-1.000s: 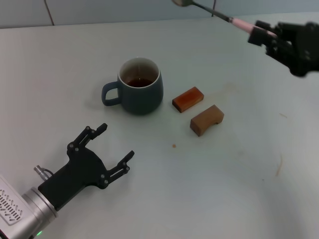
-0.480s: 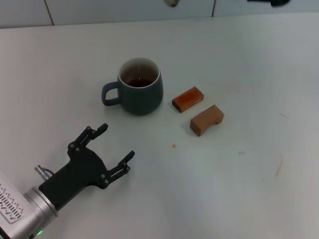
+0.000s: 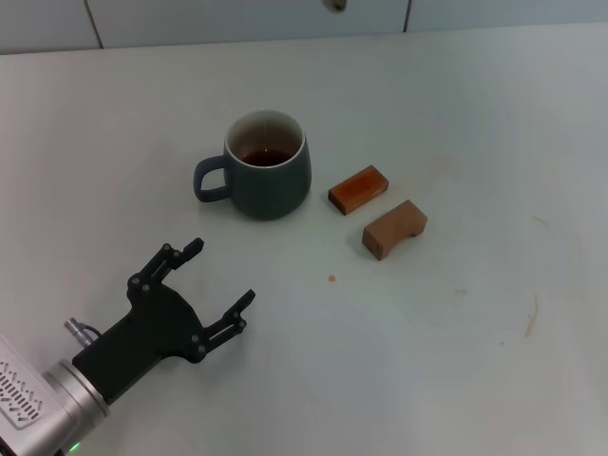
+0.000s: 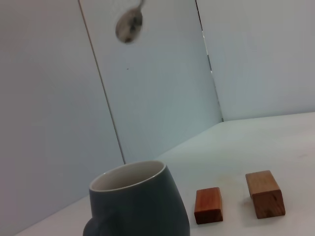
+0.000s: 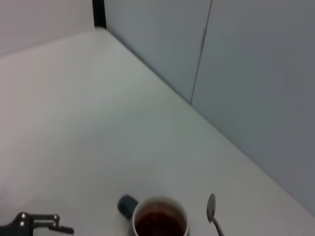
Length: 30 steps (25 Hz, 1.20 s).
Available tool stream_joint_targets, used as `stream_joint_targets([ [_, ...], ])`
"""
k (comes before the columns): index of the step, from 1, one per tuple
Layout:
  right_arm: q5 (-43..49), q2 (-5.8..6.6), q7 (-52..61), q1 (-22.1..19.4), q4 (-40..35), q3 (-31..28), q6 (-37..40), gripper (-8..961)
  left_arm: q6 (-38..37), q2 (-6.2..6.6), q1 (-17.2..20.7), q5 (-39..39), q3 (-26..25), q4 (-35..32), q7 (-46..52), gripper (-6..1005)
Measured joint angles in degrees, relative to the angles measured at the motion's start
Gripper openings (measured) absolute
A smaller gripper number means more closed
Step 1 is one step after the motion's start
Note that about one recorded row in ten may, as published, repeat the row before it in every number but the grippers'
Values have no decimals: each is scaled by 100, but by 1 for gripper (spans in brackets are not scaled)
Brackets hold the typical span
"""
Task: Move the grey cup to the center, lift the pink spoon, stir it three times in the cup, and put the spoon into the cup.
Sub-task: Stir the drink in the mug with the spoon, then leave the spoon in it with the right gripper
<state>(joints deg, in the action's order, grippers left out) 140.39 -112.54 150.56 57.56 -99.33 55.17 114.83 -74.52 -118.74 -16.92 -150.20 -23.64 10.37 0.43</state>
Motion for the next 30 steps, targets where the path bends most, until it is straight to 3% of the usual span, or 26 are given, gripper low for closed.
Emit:
stream_joint_targets([
  [2, 308, -18, -73, 364, 482, 88, 55, 125, 0, 0, -1, 0, -2, 0, 1, 850],
  [12, 901, -52, -279, 1386, 1920, 267, -81, 125, 9, 0, -14, 0, -15, 0, 9, 850],
  [21, 1184, -89, -395, 1796, 3121, 622, -537, 125, 14, 0, -13, 0, -34, 0, 10, 850],
  [22, 1218, -114, -441, 1871, 3467, 708, -700, 125, 16, 0, -13, 0, -34, 0, 10, 850],
  [30, 1354, -247, -538, 2055, 4139, 890, -1216, 126, 17, 0, -13, 0, -14, 7, 10, 850],
])
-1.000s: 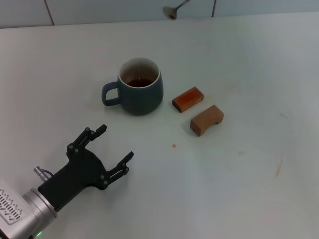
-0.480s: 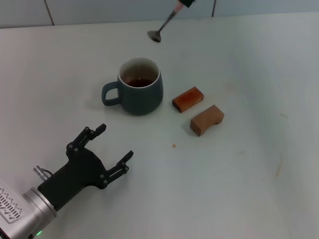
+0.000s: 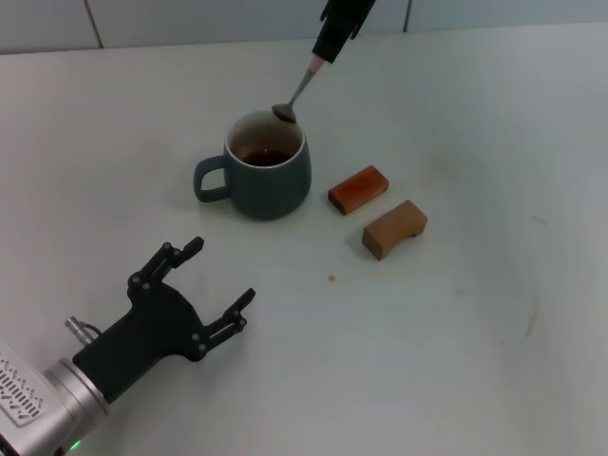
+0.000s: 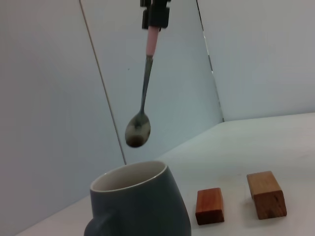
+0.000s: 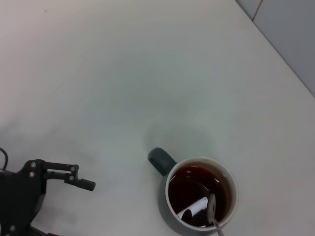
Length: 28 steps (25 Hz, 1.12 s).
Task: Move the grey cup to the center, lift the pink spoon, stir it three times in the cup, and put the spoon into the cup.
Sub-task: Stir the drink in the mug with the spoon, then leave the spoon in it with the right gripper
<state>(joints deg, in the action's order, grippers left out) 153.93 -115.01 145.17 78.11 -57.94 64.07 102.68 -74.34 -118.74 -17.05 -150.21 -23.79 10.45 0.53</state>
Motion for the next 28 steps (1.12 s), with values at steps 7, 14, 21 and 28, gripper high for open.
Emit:
stream_joint_targets([
  [7, 179, -106, -77, 135, 489, 101, -398, 126, 0, 0, -12, 0, -11, 3, 0, 850],
  [14, 221, -169, -206, 231, 1096, 172, -812, 126, 0, 0, -3, 0, -17, 63, -56, 850],
  [21, 280, -251, -277, 297, 1681, 361, -1386, 126, -25, 0, 6, 0, -22, 73, -61, 850],
  [28, 307, -373, -422, 440, 2135, 371, -1683, 125, -8, 0, -4, 0, -3, 71, -62, 850],
])
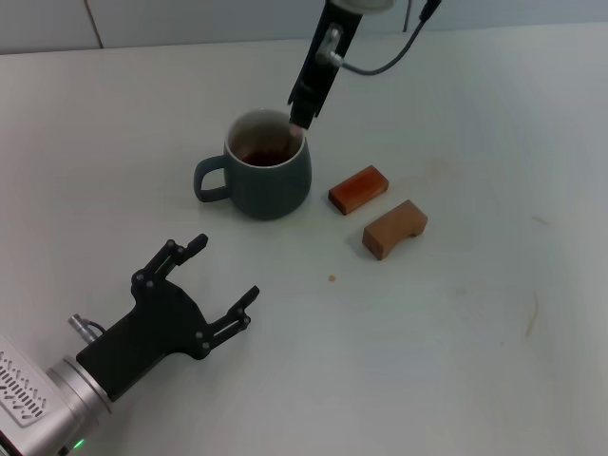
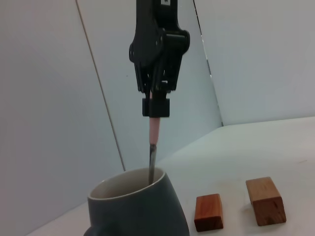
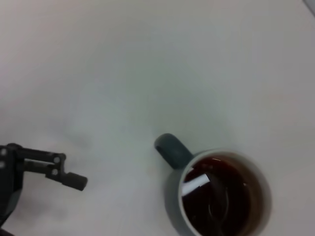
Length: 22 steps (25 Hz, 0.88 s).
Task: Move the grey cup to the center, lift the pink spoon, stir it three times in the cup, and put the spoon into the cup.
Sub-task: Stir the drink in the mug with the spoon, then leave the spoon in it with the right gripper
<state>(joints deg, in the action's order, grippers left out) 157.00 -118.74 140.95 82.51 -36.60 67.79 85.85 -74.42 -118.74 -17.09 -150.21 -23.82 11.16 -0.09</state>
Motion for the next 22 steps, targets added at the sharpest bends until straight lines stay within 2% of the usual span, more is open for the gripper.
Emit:
stream_joint_targets([
  [4, -83, -50, -81, 60, 68, -1, -125, 125, 4, 0, 4, 0, 1, 1, 0, 850],
  [13, 95, -23, -78, 122, 231, -22, -603, 126, 8, 0, 17, 0, 18, 49, -2, 850],
  [22, 269, -29, -38, 196, 178, -16, -103, 125, 8, 0, 22, 0, 35, 38, -8, 850],
])
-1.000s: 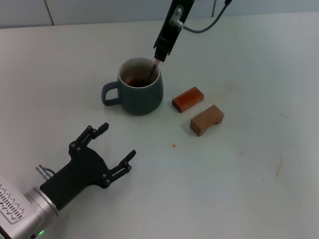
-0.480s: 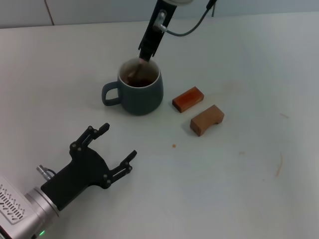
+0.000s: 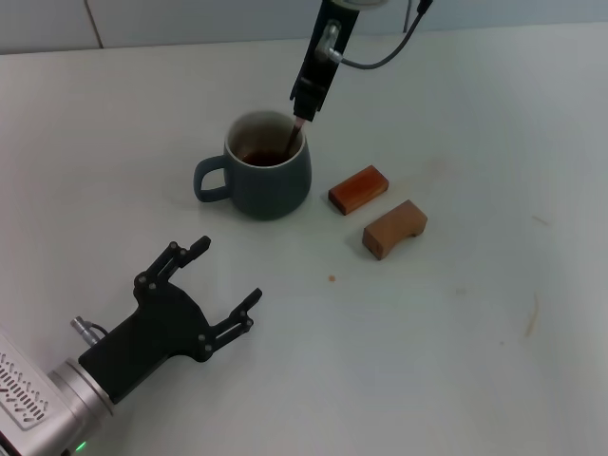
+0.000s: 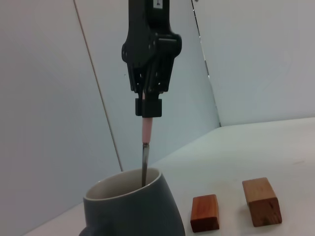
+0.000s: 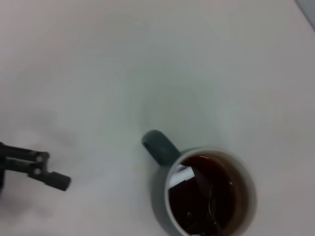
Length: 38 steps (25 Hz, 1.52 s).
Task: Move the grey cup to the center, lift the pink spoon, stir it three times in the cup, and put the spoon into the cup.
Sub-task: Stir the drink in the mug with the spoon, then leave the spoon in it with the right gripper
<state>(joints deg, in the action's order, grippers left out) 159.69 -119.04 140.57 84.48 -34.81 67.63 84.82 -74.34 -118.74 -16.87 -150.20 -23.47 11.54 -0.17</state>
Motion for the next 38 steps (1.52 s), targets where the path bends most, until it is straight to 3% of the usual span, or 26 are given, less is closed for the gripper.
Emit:
stream_joint_targets([
  [6, -96, -43, -22, 147, 68, 11, -253, 125, 0, 0, 13, 0, 18, -14, -1, 850],
  [11, -6, -11, -12, 242, 325, 13, -617, 125, -1, 0, 47, 0, 18, -12, -1, 850],
  [22, -97, -43, -99, 353, 337, 17, -56, 124, -1, 0, 62, 0, 18, -4, -1, 850],
  [29, -238, -53, -147, 385, 372, 23, -347, 125, -1, 0, 62, 0, 18, 10, -1, 850],
  [34, -191, -31, 4, 263, 249, 58, -384, 126, -1, 0, 77, 0, 17, -9, -1, 850],
  [38, -203, -56, 224, -112, -213, 690, -288, 126, -2, 6, 77, 0, -3, -11, 19, 850],
])
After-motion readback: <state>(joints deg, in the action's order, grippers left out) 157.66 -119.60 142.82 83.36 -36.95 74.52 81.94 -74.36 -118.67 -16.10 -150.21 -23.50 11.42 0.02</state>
